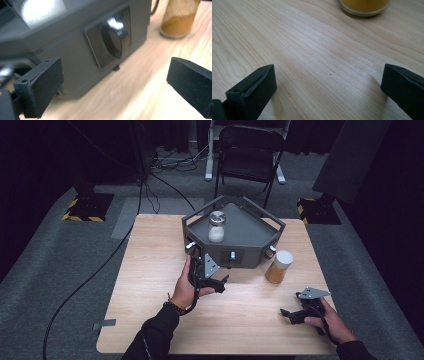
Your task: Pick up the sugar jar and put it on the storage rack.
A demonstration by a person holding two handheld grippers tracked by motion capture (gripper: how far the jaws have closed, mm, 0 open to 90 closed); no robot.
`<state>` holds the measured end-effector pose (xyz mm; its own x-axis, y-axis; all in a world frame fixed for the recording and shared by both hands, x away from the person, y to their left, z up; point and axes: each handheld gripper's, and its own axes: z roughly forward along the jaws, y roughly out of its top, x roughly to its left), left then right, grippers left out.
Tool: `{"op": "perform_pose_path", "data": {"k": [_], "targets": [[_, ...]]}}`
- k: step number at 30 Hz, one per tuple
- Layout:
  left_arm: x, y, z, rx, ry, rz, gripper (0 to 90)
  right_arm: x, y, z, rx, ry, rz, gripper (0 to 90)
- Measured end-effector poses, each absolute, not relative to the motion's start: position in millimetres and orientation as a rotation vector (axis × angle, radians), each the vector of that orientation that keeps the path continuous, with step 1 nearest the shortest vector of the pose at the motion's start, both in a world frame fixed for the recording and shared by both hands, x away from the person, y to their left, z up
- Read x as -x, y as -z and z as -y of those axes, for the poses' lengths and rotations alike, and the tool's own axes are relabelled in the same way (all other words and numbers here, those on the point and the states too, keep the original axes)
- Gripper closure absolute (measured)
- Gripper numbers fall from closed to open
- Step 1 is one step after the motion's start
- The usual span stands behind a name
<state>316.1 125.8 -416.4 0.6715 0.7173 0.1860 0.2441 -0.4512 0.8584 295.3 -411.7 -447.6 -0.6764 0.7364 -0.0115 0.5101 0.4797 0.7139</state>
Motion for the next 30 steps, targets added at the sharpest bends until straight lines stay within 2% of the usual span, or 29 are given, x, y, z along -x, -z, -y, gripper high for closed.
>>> {"op": "perform_pose_path", "data": {"k": [11, 20, 30], "targets": [[-303.8, 427.0, -129.3, -2.045, -0.646, -0.747, 0.8, -295.3, 447.6, 411.7, -1.053, -1.006, -2.413, 0.0], [-291.4, 432.1, -129.6, -2.140, -0.639, -0.718, 0.8, -295.3, 447.6, 411.7, -1.053, -1.007, -2.413, 0.0], [-278.5, 436.8, -148.8, -2.208, -0.619, -0.747, 0.8, -295.3, 447.6, 411.7, -1.052, -1.006, -2.414, 0.0]]}}
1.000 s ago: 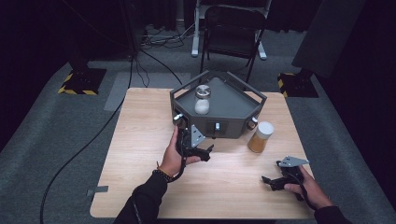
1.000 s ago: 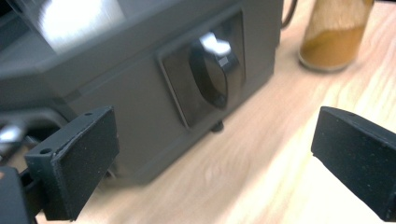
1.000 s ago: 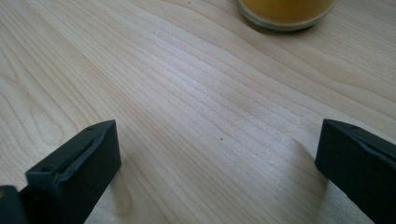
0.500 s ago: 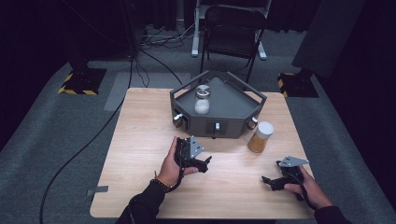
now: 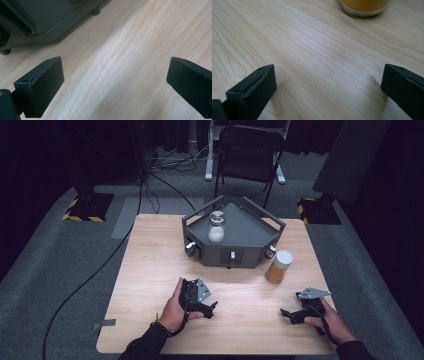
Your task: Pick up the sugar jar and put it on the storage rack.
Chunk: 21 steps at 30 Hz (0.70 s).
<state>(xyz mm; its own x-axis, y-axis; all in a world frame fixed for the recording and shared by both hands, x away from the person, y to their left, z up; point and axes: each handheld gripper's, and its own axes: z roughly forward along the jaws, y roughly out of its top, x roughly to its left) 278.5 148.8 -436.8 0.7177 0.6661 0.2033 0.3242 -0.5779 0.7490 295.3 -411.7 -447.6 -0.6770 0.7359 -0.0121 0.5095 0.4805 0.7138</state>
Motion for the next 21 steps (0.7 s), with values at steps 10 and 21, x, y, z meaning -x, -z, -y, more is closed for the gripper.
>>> {"op": "perform_pose_path", "data": {"k": [10, 21], "targets": [[-271.9, 438.0, -170.4, -2.277, -0.598, -0.774, 1.4, -295.3, 447.6, 411.7, -1.052, -1.006, -2.414, 0.0], [-273.4, 438.6, -184.7, -2.318, -0.568, -0.813, 1.8, -295.3, 447.6, 411.8, -1.052, -1.006, -2.414, 0.0]]}}
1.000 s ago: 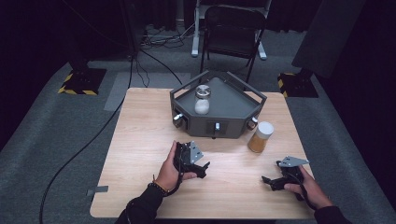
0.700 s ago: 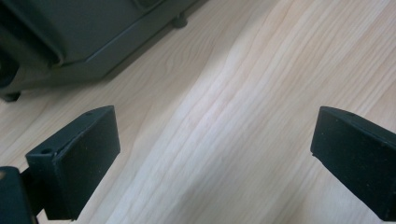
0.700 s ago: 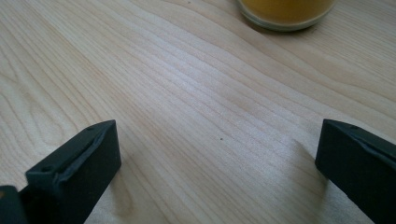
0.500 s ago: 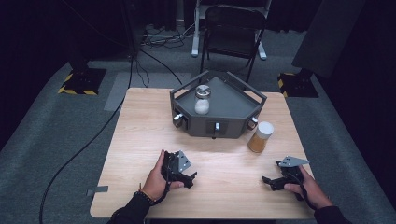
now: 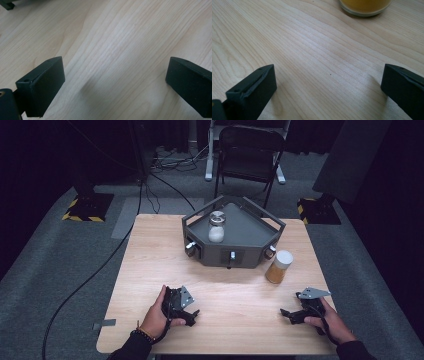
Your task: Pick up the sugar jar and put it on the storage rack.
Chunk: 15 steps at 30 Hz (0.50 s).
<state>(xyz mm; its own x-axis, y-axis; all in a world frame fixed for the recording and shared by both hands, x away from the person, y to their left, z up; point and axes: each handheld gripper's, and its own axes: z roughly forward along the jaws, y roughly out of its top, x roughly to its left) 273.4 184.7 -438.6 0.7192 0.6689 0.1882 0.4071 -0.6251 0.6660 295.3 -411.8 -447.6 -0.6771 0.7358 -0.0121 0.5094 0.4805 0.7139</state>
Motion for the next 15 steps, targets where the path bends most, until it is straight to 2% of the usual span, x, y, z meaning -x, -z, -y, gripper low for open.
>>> {"op": "perform_pose_path", "data": {"k": [15], "targets": [[-285.5, 440.5, -217.8, -2.260, -0.425, -0.950, 1.1, -295.3, 447.6, 411.7, -1.053, -1.006, -2.414, 0.0]]}}
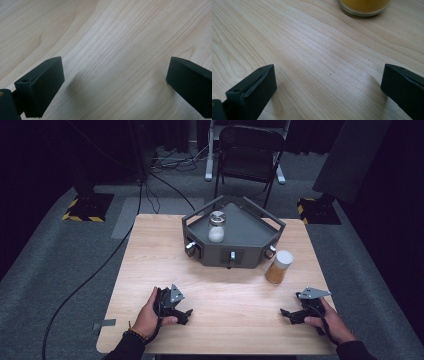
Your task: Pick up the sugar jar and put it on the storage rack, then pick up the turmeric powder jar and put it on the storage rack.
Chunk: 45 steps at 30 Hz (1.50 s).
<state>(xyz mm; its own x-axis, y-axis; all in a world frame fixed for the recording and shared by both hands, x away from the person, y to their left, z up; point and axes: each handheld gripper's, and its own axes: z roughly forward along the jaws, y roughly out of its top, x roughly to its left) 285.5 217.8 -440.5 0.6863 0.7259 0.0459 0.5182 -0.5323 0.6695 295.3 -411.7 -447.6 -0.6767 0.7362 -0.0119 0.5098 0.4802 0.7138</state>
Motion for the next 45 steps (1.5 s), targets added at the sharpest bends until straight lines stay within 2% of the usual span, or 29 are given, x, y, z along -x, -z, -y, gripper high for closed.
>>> {"op": "perform_pose_path", "data": {"k": [6, 45], "targets": [[-290.7, 442.2, -228.3, -2.241, -0.367, -0.979, 0.2, -295.3, 447.6, 411.8, -1.052, -1.006, -2.414, 0.0], [-290.1, 446.9, -234.5, -2.222, -0.369, -0.957, 0.0, -293.5, 447.6, 412.9, -1.059, -1.005, -2.409, 0.0]]}}
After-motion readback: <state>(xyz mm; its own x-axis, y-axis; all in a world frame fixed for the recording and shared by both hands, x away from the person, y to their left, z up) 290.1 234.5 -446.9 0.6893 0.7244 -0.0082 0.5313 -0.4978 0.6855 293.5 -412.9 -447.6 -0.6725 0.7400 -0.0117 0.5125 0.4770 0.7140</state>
